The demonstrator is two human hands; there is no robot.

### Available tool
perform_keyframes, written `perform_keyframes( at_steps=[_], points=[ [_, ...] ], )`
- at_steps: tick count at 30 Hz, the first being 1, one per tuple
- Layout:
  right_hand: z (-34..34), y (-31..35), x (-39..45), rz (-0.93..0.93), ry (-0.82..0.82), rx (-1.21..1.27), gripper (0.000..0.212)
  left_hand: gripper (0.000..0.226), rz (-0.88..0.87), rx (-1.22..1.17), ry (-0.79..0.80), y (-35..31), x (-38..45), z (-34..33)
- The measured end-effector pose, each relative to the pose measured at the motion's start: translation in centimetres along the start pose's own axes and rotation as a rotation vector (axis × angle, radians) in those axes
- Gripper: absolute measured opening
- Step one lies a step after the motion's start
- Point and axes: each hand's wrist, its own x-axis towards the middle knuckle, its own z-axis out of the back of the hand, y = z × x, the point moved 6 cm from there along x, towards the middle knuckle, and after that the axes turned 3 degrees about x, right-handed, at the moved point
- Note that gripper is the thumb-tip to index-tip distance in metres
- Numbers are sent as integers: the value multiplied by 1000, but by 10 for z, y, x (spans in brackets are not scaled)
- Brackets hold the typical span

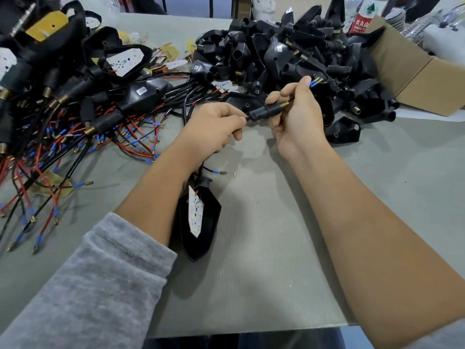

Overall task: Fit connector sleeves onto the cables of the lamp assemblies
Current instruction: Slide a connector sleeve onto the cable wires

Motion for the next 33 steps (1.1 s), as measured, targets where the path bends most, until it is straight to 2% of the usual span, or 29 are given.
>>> perform_keyframes(
  at_steps=[6,13,17,21,26,30,33],
  points=[
    [-2,-1,2,17,24,-73,40,10,-16,40,-23,1,0,2],
    [-17,-7,-5,-91,196,3,11,13,-24,3,-60,-2,-2,4],
    [-23,-7,-9,-62,262,-37,20,13,-18,-22,-112,-3,-2,6],
    [-23,-10,-8,-26,285,-140,9,11,-6,-44,-126,-3,-3,6],
    [-26,-12,-7,28,323,-237,13,7,20,-75,-129,-4,-5,6],
    [-29,-15,-10,88,360,-417,4,20,86,-214,-118,-4,-5,6],
    [-31,-15,-10,80,363,-442,19,29,91,-202,-87,-4,-6,4]
  ],
)
